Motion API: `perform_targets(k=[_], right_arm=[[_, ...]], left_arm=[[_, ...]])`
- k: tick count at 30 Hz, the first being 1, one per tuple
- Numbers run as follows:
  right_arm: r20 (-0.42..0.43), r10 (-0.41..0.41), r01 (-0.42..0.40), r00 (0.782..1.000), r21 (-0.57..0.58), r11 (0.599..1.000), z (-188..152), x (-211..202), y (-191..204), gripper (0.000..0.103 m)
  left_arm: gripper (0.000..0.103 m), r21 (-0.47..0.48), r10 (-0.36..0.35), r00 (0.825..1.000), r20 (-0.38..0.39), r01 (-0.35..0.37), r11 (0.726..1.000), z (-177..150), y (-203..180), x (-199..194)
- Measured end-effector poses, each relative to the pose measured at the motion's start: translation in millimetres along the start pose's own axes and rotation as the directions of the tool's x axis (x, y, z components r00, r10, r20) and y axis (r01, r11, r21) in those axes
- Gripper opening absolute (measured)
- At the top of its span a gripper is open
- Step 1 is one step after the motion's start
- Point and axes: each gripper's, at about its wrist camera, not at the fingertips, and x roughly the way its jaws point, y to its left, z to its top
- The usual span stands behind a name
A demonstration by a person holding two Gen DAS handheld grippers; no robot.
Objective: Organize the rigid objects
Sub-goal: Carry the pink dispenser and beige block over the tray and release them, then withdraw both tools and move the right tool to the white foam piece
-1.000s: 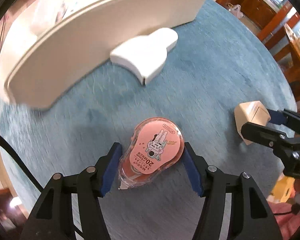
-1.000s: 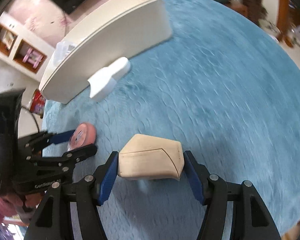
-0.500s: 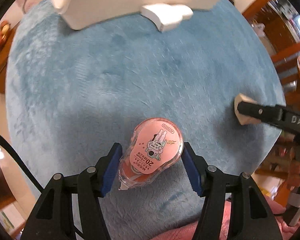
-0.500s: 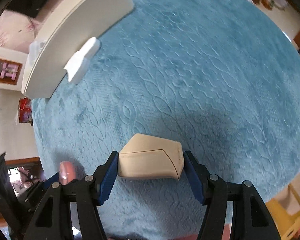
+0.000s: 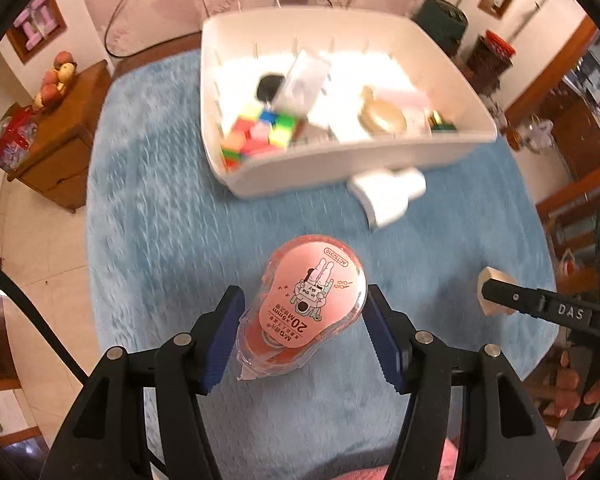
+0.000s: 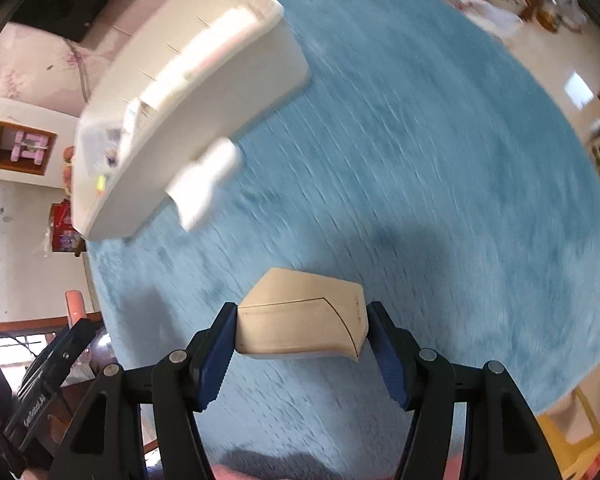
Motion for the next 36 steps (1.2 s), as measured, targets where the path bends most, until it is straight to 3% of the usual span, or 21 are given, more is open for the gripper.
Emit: perform_targets(k=[8, 18, 19, 20, 24, 32, 36], right_arm=[[0.129, 0.081, -0.065, 0.988, -0.123, 0.990, 57.1, -28.0, 34.6, 0.065], [0.251, 0.234, -0.153, 0.939, -0.304, 0.940, 106.9, -26.0, 63.5, 0.065], [0.256, 0.249, -0.160, 0.934, -0.323, 0.933, 110.1, -24.7, 64.3, 0.065], [0.262, 0.262, -0.166, 0.929, -0.338, 0.926, 113.1, -24.4, 64.0, 0.065], [0.281, 0.301, -0.179, 0.911, -0.389, 0.904, 123.9, -19.9, 61.3, 0.065], [0.252, 0.315, -0.191, 0.915, -0.418, 0.888, 145.4, -3.0, 51.9, 0.066], [0.234, 0.354, -0.227, 0.905, -0.439, 0.869, 147.5, -0.2, 48.5, 0.070]], left_arm=[[0.064, -0.031, 0.022, 0.998, 0.063, -0.020, 0.999, 55.2, -17.8, -5.9], [0.061, -0.090, 0.036, 0.991, 0.128, -0.025, 0.996, 102.9, -43.0, 1.1], [0.052, -0.103, 0.040, 0.989, 0.143, -0.026, 0.994, 107.9, -45.4, 2.7], [0.049, -0.112, 0.046, 0.987, 0.152, -0.029, 0.993, 111.7, -47.0, 3.5], [0.047, -0.144, 0.062, 0.985, 0.159, -0.039, 0.989, 125.5, -51.1, 12.3], [0.047, -0.211, 0.105, 0.984, 0.142, -0.074, 0.975, 139.2, -56.4, 15.6], [0.047, -0.236, 0.119, 0.984, 0.132, -0.085, 0.968, 135.7, -58.8, 11.2]])
